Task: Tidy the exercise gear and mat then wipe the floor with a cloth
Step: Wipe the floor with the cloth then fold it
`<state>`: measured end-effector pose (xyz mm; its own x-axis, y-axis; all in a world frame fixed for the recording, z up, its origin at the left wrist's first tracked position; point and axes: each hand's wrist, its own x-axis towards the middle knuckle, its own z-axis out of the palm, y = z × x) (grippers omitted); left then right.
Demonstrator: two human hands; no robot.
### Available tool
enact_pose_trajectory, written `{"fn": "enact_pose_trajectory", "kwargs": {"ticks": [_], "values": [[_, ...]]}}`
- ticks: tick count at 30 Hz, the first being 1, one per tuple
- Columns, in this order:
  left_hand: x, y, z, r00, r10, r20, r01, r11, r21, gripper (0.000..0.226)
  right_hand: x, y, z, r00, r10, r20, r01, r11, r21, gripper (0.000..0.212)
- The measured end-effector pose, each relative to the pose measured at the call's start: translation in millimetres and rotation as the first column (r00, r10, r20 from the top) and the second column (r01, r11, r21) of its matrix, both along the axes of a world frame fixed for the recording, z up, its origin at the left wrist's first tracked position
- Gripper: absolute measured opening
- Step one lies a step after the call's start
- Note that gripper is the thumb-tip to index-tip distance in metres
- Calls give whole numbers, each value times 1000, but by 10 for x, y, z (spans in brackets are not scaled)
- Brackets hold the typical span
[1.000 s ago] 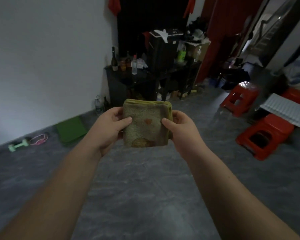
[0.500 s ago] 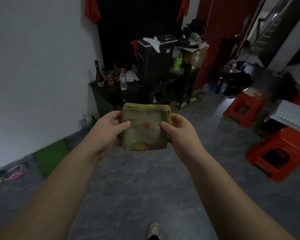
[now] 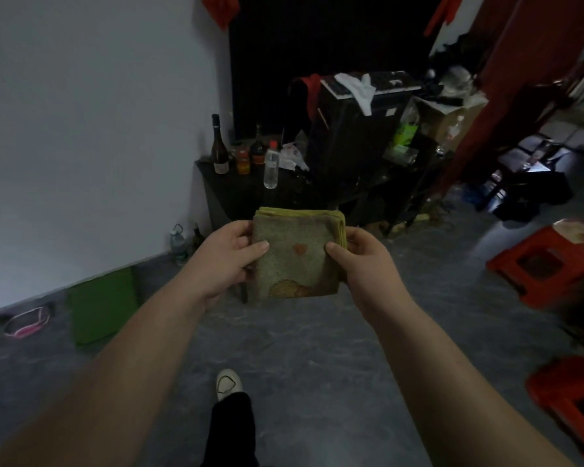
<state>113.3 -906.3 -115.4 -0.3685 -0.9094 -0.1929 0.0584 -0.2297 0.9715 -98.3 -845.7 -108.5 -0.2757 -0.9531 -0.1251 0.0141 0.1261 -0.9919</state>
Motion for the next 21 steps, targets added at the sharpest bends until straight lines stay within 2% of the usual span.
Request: {"fn": "enact_pose_trajectory", "kwargs": {"ticks": [13,21], "values": [[35,-3040,-358,994,106,-4,-105,988,112,39,30,-3166,-259,995,72,-69,-66,994,93,18],[-160,-4197,-1202,977,203,59,-211,944,253,39,-265,-4678,-1033,961,258,-96,-226,939,259,12]]}}
